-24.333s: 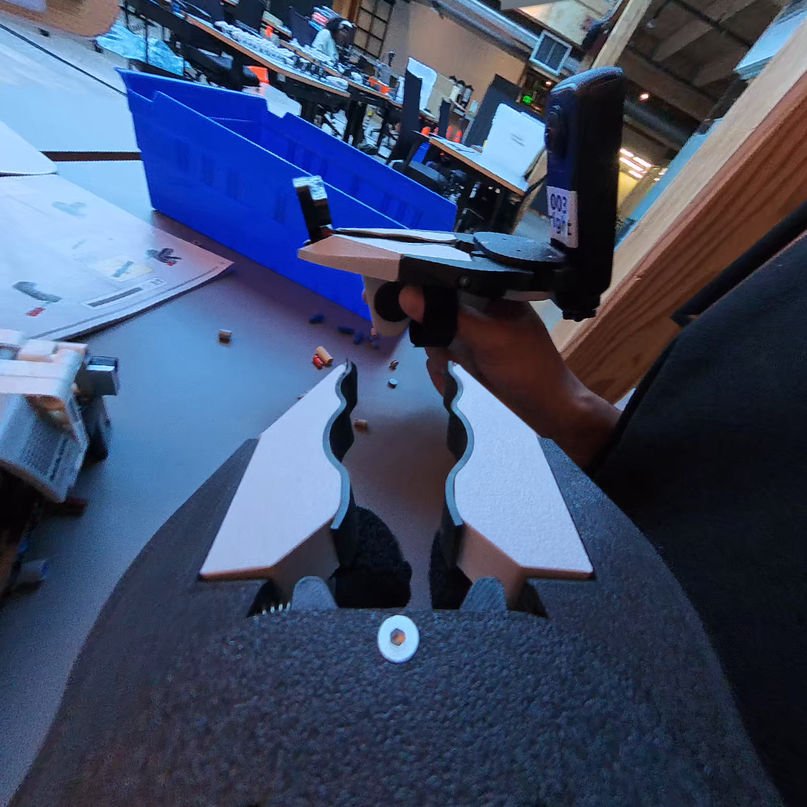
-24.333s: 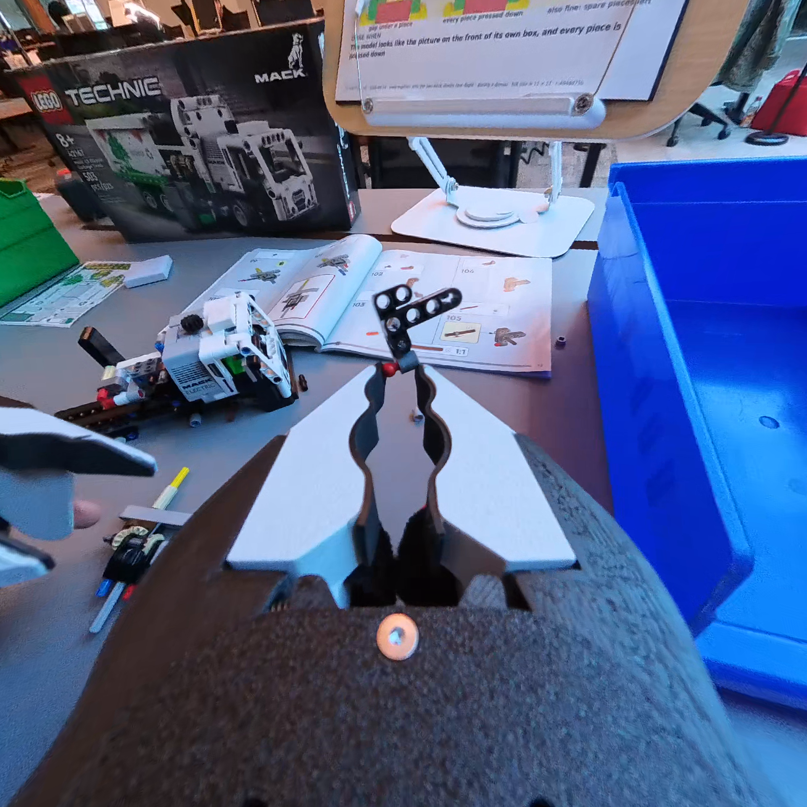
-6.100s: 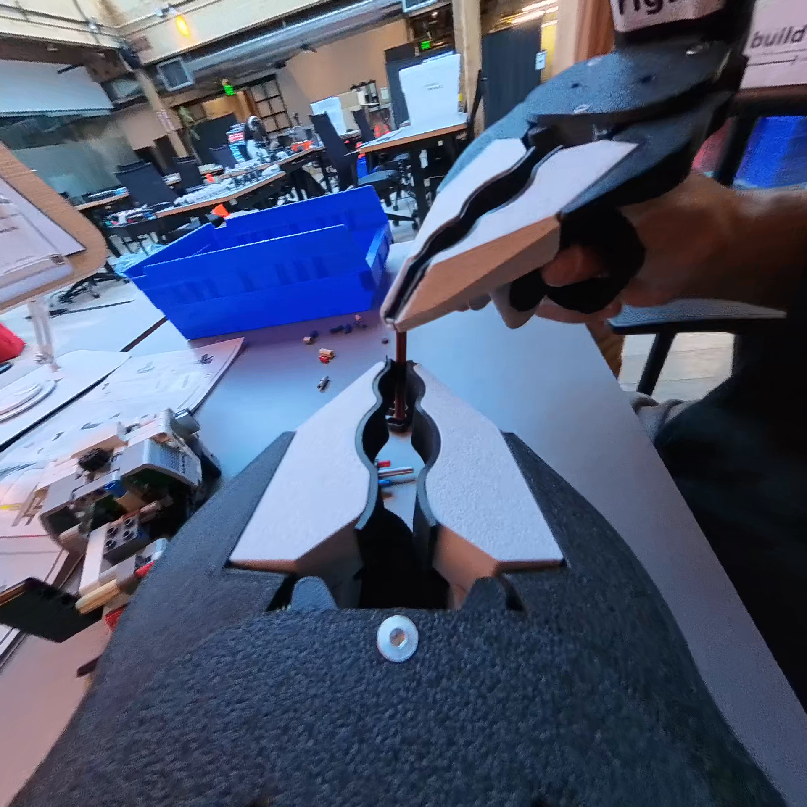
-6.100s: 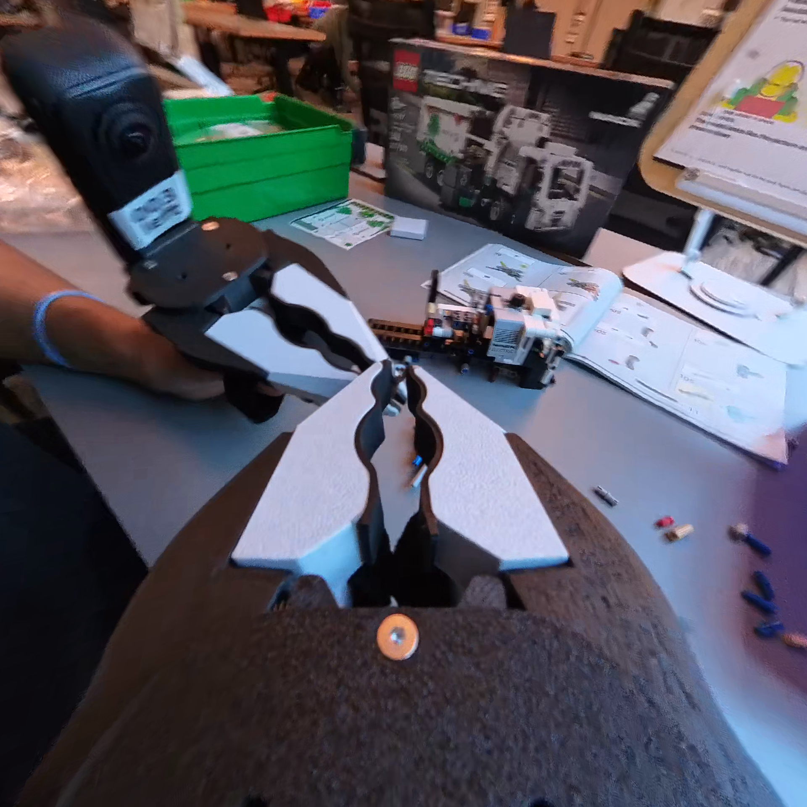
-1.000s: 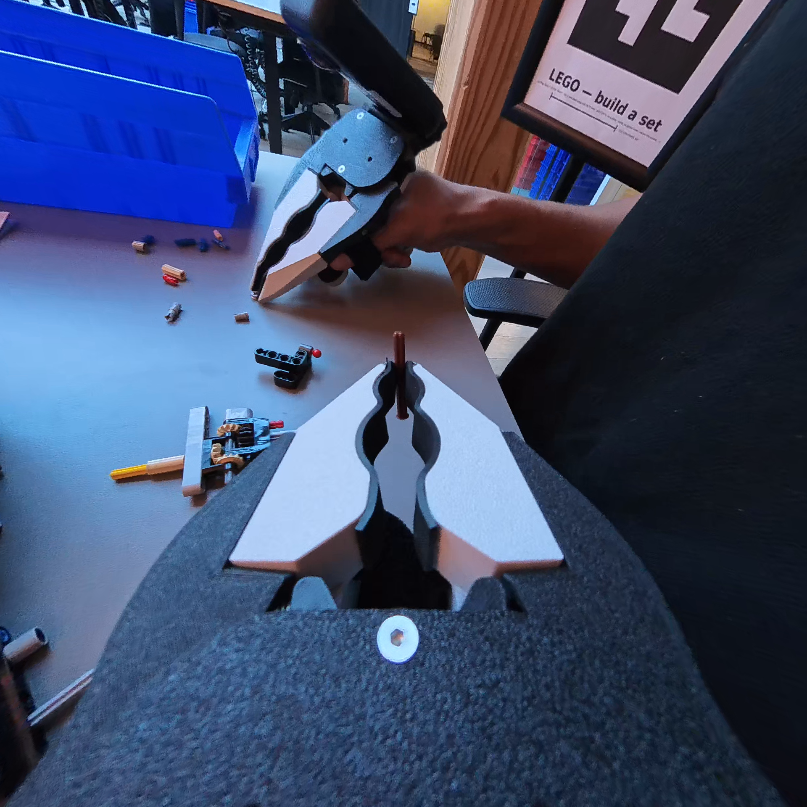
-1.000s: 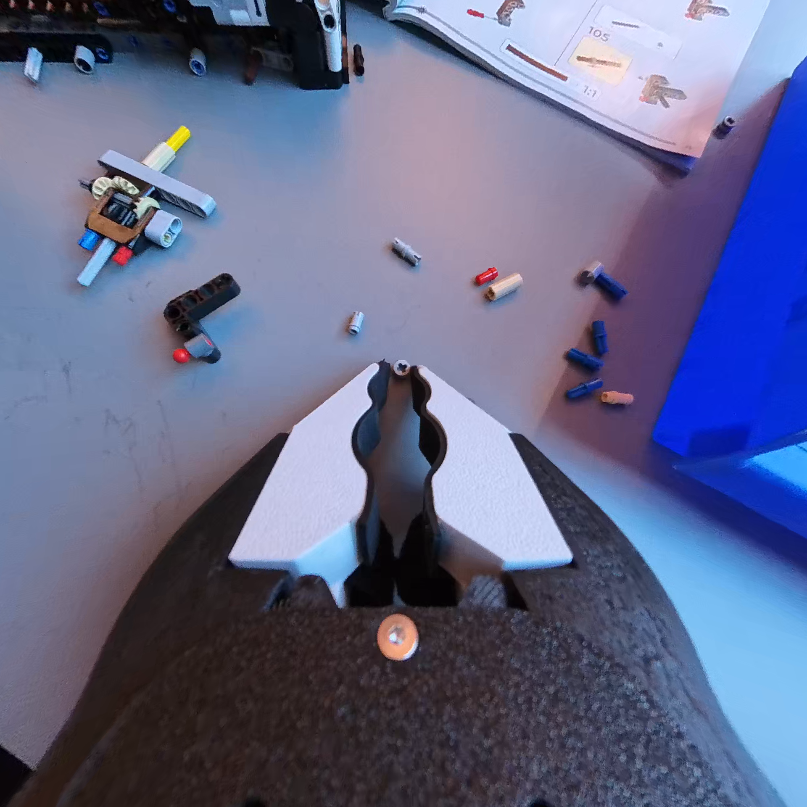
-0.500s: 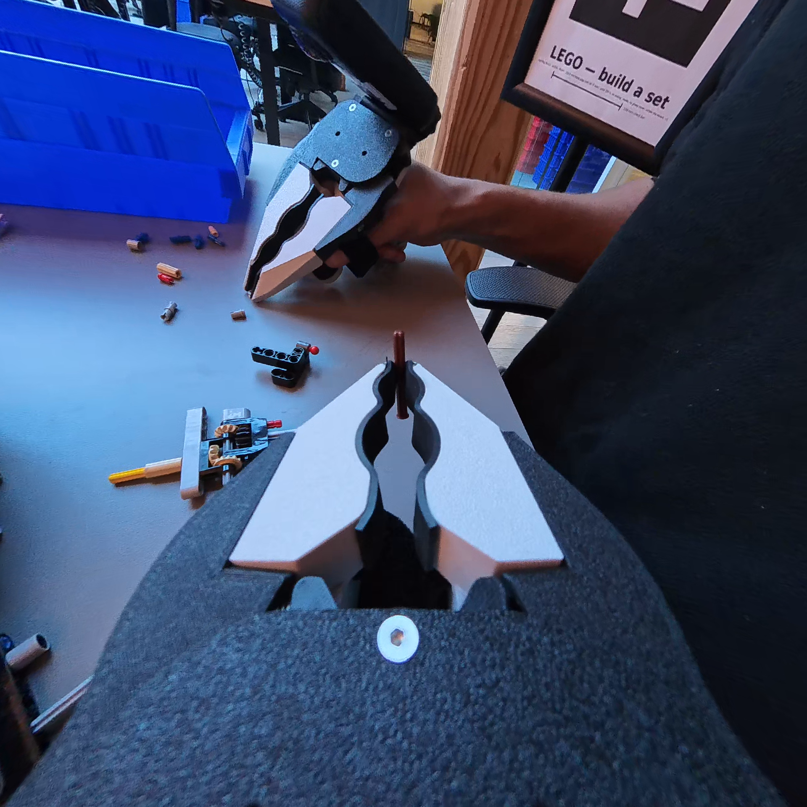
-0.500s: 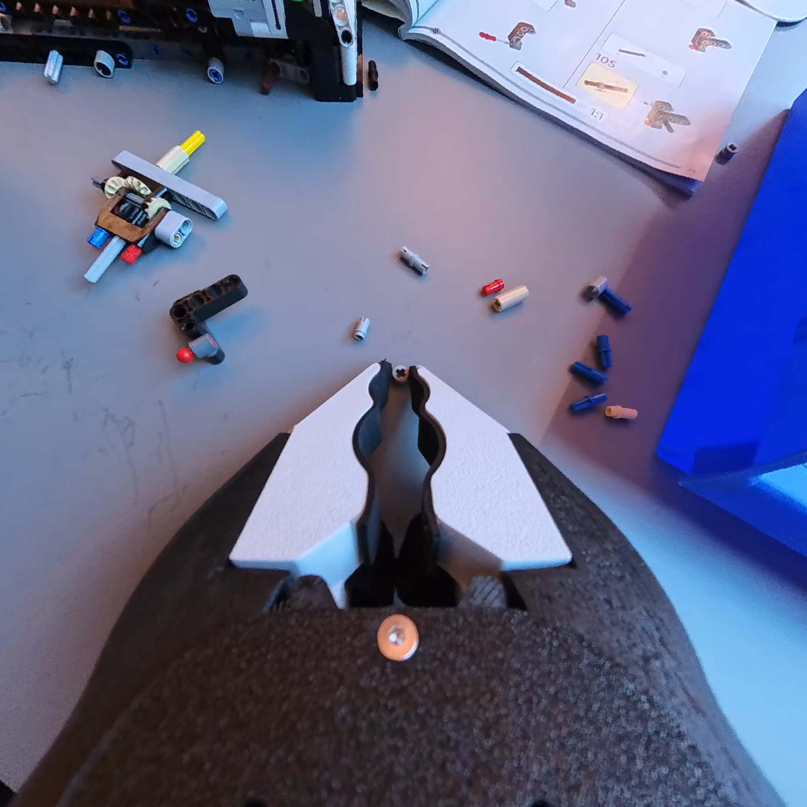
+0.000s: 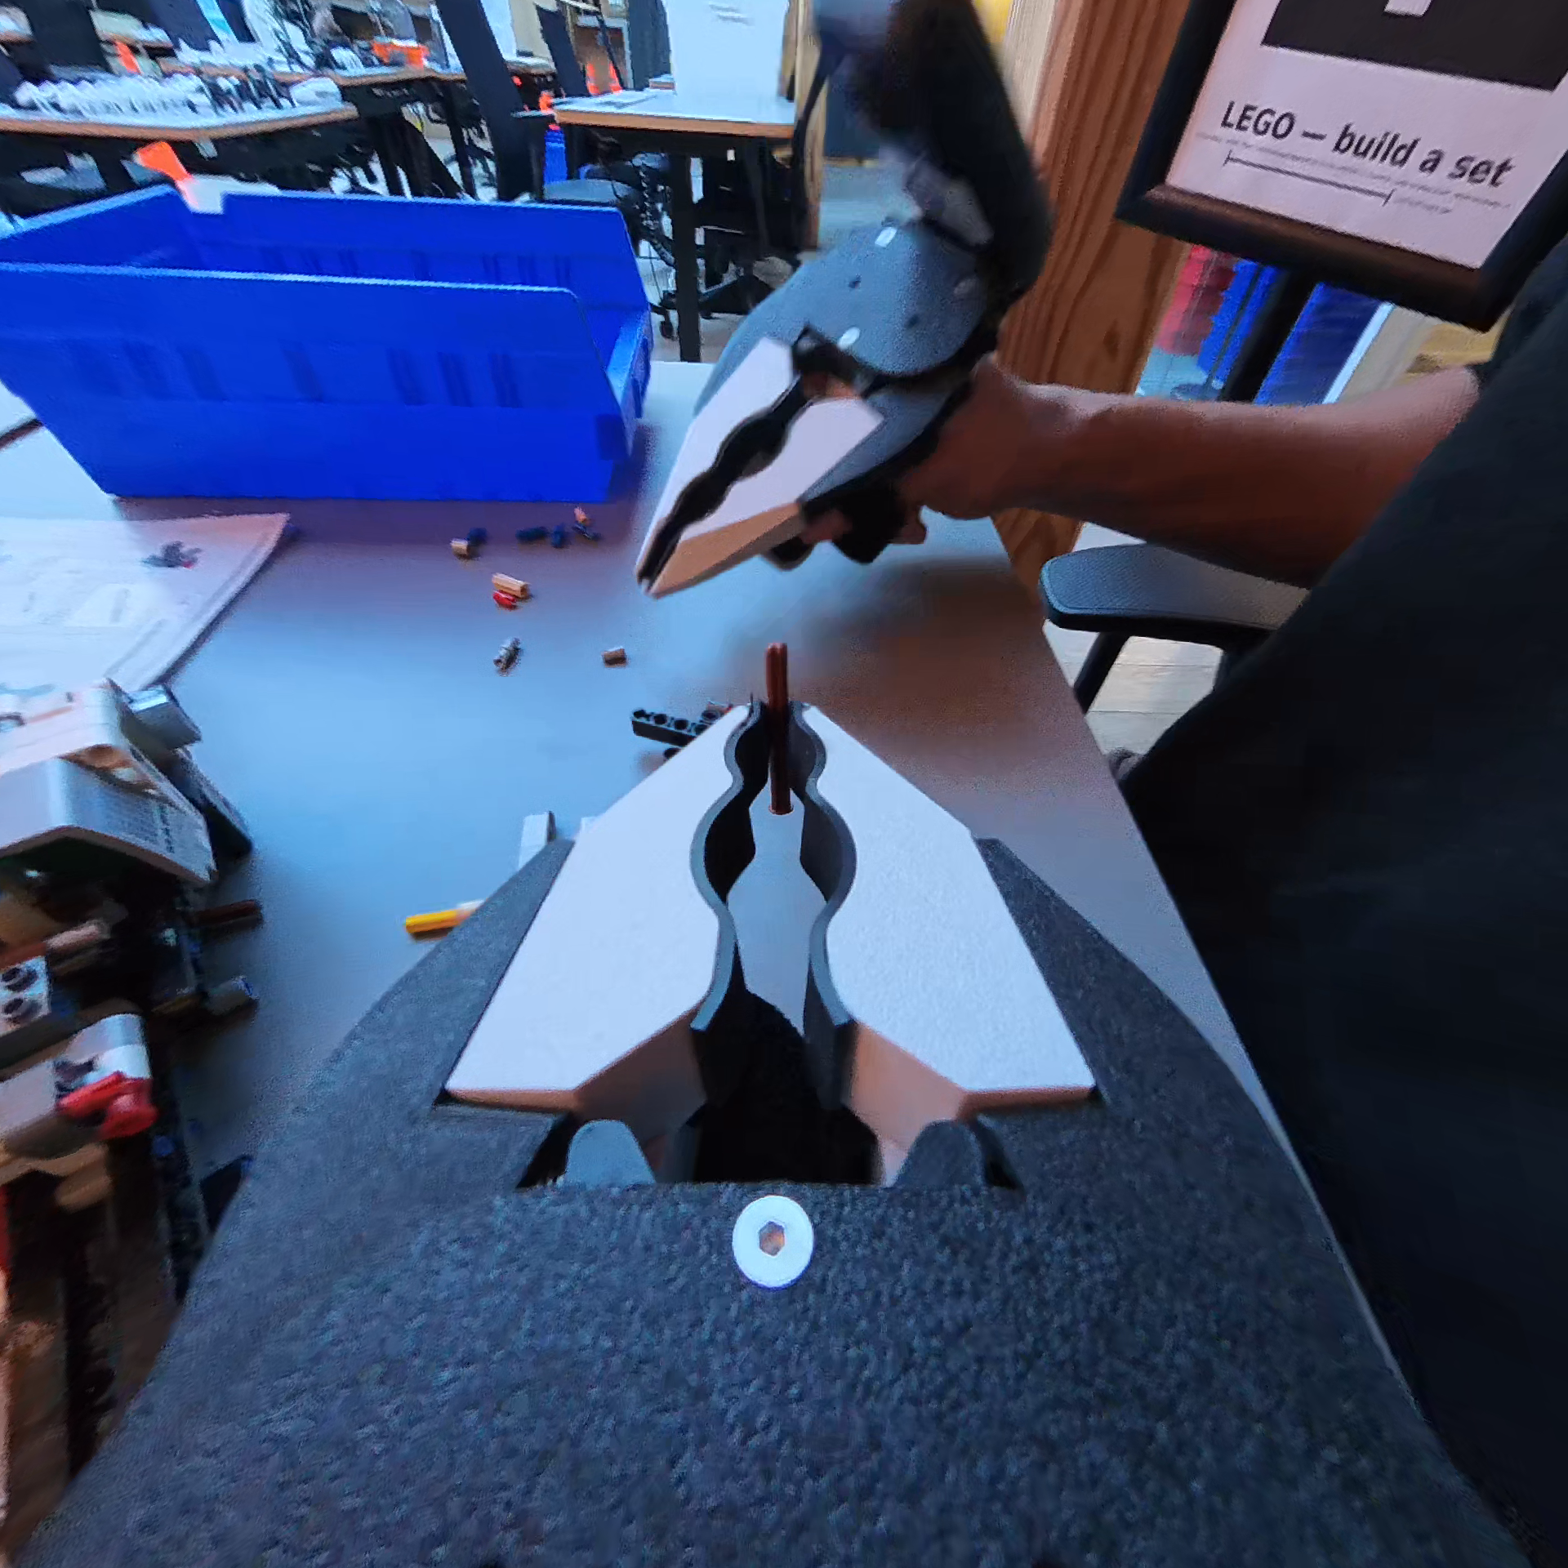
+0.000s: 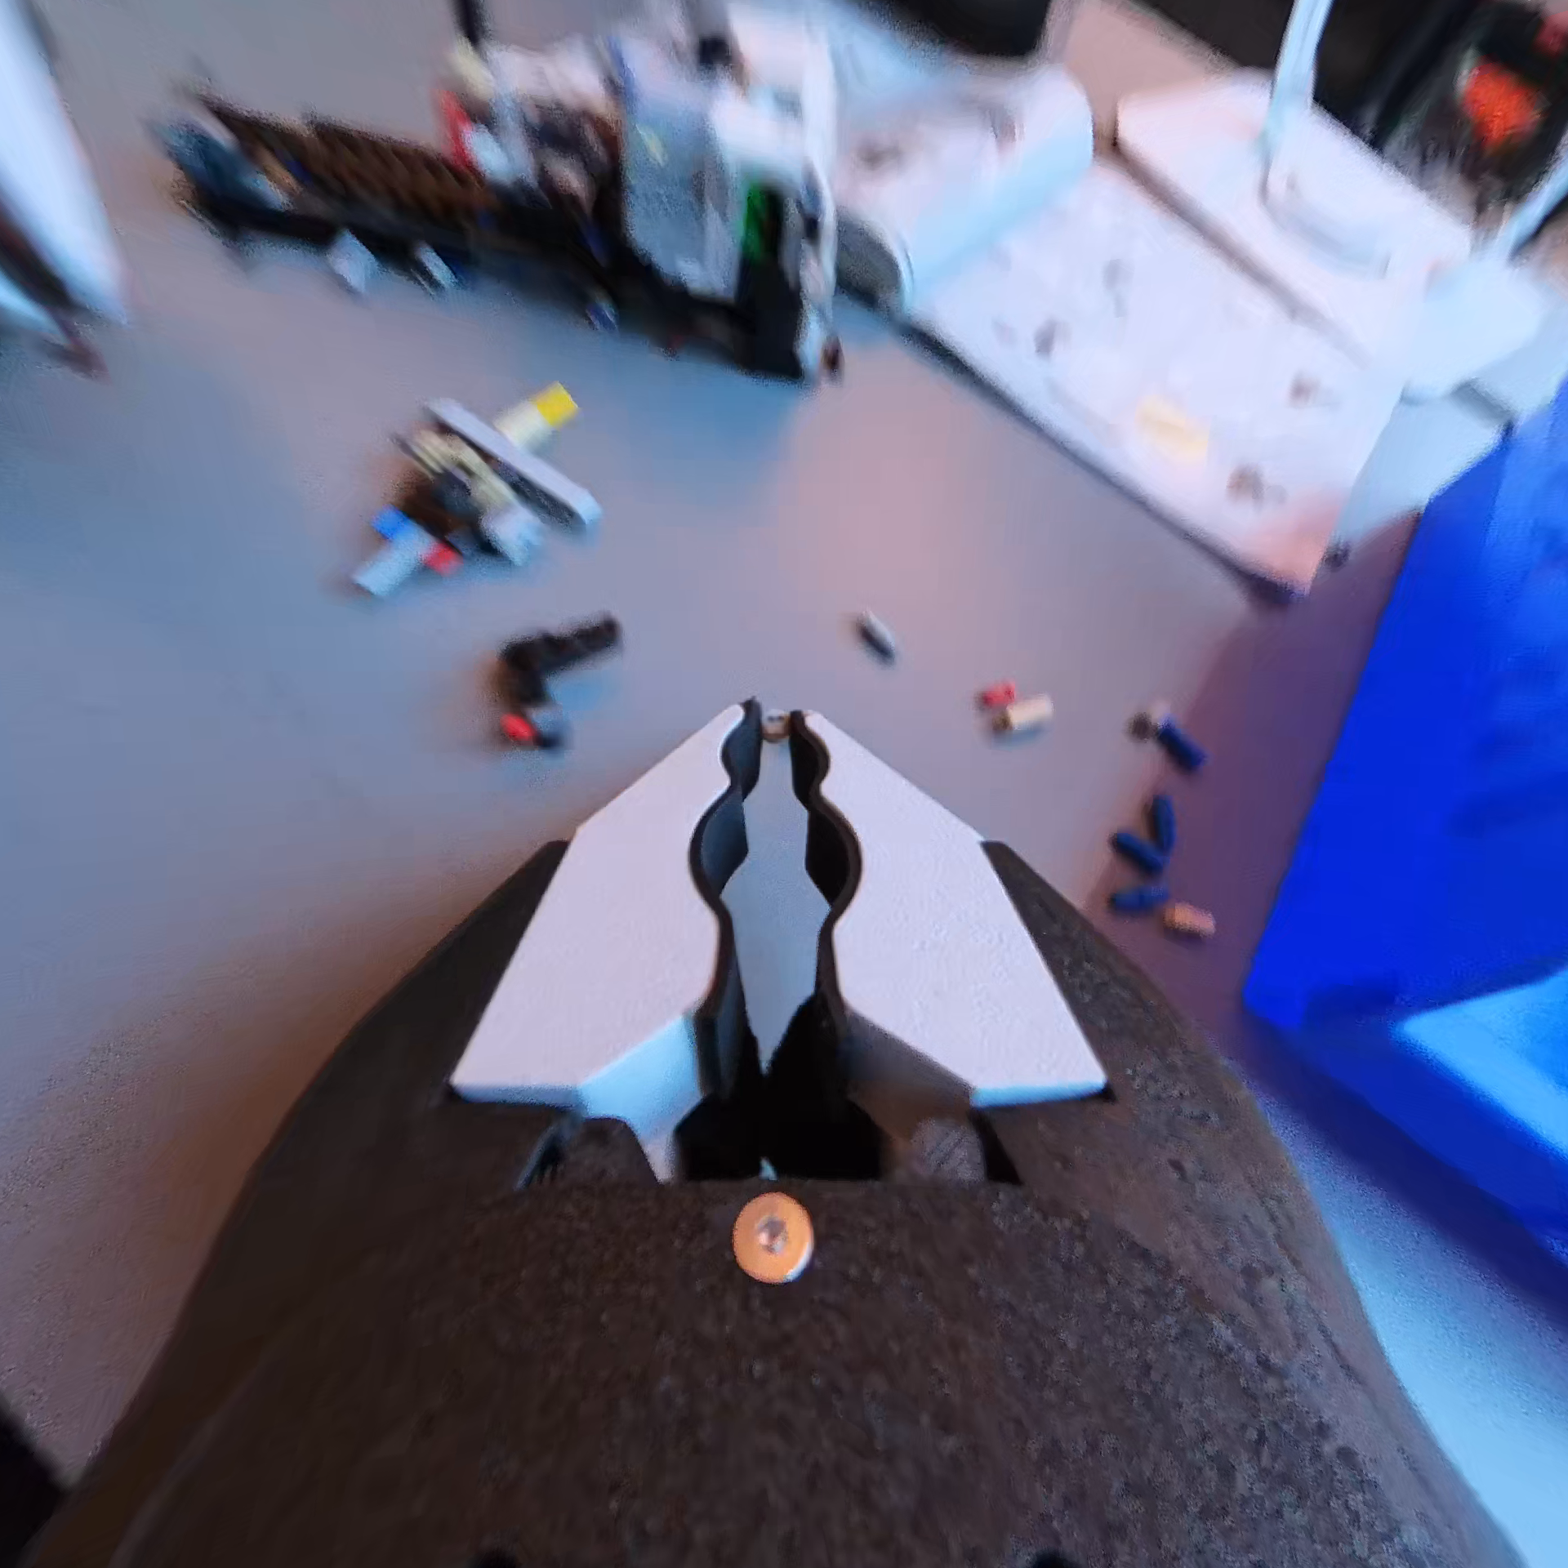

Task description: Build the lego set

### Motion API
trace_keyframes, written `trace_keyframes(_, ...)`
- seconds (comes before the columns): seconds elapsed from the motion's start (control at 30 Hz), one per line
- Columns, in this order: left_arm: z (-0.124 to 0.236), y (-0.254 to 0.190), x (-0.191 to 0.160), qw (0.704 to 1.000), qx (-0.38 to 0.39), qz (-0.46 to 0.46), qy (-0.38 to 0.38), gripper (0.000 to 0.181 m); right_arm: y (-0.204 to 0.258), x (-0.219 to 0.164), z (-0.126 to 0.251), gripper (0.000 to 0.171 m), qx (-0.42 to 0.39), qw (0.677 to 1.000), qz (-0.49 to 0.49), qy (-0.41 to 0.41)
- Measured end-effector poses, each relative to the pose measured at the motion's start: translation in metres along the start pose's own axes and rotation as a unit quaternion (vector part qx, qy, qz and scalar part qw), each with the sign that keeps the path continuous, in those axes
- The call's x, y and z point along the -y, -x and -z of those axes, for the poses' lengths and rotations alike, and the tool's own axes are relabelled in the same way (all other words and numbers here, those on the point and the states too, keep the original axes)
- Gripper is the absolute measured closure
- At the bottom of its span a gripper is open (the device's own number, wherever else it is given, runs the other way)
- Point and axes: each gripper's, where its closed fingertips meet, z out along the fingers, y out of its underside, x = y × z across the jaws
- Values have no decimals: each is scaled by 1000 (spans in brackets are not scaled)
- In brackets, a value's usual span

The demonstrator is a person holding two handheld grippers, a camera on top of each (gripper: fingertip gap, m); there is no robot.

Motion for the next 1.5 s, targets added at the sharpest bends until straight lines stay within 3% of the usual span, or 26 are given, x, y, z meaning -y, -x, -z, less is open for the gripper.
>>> trace_keyframes(0.13, -4, 0, 2, 999, 22, -44, -3, 181, 57, 78, 34, 166, 106, 980, -39, -163)
trace_keyframes(0.2, -6, -4, 0, 997, 29, -71, 2, 181, 90, 95, 38, 166, 158, 964, -74, -200)
trace_keyframes(0.3, -7, -8, -1, 994, 38, -104, 5, 181, 112, 89, 27, 166, 137, 970, -75, -186)
trace_keyframes(0.7, -7, -9, -2, 983, 67, -170, 9, 181, 115, 84, 28, 166, 71, 982, -66, -164)
trace_keyframes(0.9, -7, -9, -1, 984, 62, -166, 6, 181, 115, 84, 27, 166, 75, 980, -89, -161)
trace_keyframes(1.2, -9, -9, -2, 979, 77, -189, 13, 181, 116, 86, 27, 166, 35, 986, -58, -155)
trace_keyframes(1.5, -8, -11, 1, 987, 51, -155, -4, 181, 115, 90, 31, 166, 23, 988, -15, -153)
